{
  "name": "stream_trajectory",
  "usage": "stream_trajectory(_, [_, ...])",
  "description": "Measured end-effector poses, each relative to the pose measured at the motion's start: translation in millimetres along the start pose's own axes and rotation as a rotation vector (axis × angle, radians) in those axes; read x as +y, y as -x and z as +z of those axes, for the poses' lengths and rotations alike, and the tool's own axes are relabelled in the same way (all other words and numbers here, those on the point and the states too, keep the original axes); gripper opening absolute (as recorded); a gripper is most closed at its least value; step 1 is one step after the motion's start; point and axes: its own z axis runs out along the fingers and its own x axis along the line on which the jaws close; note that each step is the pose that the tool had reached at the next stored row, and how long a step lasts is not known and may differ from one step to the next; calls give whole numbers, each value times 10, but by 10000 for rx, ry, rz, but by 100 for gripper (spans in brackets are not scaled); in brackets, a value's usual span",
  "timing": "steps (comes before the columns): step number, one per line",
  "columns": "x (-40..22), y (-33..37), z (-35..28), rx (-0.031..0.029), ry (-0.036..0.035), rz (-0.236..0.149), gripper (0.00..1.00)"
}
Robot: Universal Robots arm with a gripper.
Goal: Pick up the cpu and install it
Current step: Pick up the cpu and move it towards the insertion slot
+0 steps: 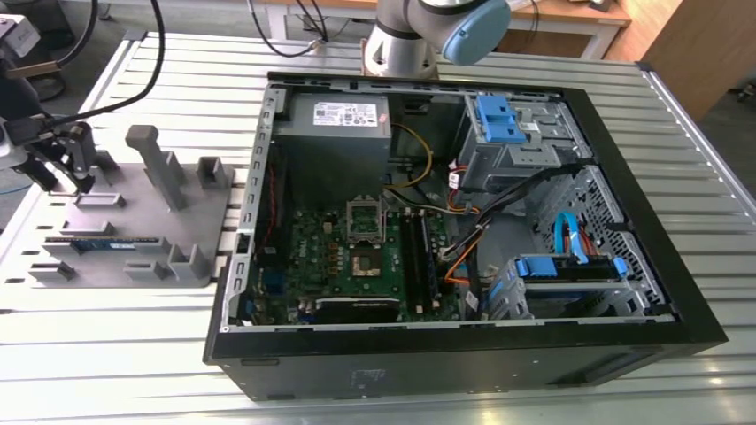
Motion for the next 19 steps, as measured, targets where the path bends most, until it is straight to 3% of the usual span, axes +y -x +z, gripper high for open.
stream_trajectory(19, [2, 2, -62, 1, -1, 0, 47])
